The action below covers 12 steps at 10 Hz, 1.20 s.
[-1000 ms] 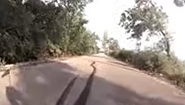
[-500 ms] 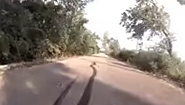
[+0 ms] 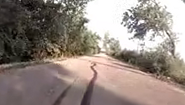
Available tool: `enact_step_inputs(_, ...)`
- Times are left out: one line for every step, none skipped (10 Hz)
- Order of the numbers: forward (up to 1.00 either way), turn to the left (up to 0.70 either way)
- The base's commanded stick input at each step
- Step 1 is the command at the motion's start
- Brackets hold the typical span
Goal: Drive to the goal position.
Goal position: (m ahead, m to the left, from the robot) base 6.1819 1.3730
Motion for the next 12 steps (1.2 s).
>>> enact_step_inputs(0.70,0.00)
enact_step_inputs(0.70,0.00)
enact_step_inputs(0.70,0.00)
enact_step_inputs(0.70,0.00)
enact_step_inputs(0.70,0.00)
enact_step_inputs(0.70,0.00)
enact_step_inputs(0.70,0.00)
enact_step_inputs(0.70,0.00)
enact_step_inputs(0.70,0.00)
enact_step_inputs(0.70,0.00)
enact_step_inputs(0.70,0.00)
enact_step_inputs(0.70,0.00)
